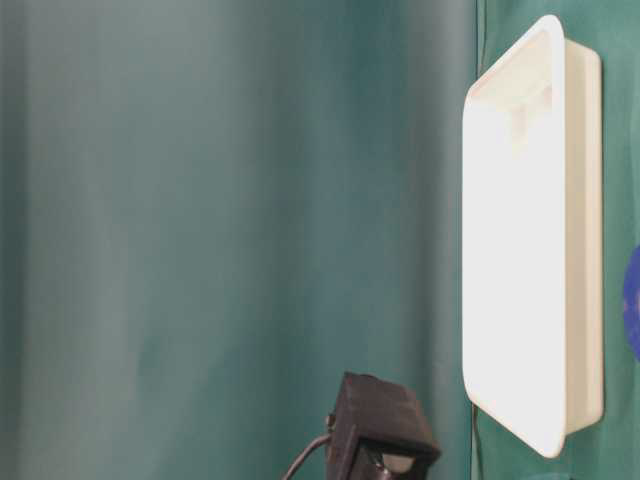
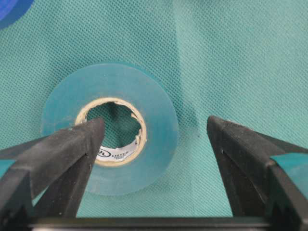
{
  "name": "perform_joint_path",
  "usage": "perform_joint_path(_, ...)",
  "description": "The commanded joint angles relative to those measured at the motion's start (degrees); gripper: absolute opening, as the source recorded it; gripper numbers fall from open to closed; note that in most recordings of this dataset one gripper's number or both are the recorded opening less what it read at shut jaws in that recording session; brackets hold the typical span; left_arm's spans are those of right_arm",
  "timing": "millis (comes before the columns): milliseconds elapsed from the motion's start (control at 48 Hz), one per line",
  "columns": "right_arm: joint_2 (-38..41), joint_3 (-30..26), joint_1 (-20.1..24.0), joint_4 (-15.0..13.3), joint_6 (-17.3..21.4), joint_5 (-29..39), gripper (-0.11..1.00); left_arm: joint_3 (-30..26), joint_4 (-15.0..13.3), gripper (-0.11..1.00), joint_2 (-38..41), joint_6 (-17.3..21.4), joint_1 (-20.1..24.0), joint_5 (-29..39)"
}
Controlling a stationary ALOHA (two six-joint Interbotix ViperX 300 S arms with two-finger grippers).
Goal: Pick up the tape from a random location and place it into the white case.
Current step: 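Close the left gripper inside the teal roll's core to grip it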
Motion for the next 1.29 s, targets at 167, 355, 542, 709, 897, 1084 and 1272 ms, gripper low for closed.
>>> perform_joint_path(167, 0.26, -1.32, -0.18, -0.09, -0.26, -0.18, 0.92, -0.62, 0.09, 0.99, 0.79, 0.09, 0.26, -0.88)
perform_joint_path(355, 0.18, -1.32, -0.18, -0.18, -0.26, -0.18, 0.92, -0.53, 0.09, 0.99, 0.7, 0.09, 0.26, -0.88)
perform_joint_path(542, 0.26, -1.32, -0.18, -0.18, -0.18, -0.18, 0.92, -0.62, 0.09, 0.8, 0.7, 0.09, 0.18, -0.79)
perform_joint_path(709, 0.26, -1.32, -0.26, -0.18, -0.18, -0.18, 0.92, -0.79, 0.09, 0.3, 0.7, 0.09, 0.18, -0.79)
perform_joint_path(897, 0.26, -1.32, -0.26, -0.18, -0.18, 0.26, 0.92, -0.79, 0.09, 0.21, 0.7, 0.09, 0.0, -0.79)
perform_joint_path(1084, 0.26, -1.32, -0.26, -0.09, -0.18, 0.35, 0.92, -1.05, 0.09, 0.21, 0.7, 0.09, -0.18, -0.7)
perform_joint_path(1272, 0.26, -1.32, -0.18, -0.09, -0.18, 0.35, 0.92, -1.41, 0.09, 0.21, 0.44, 0.0, -0.53, -0.44)
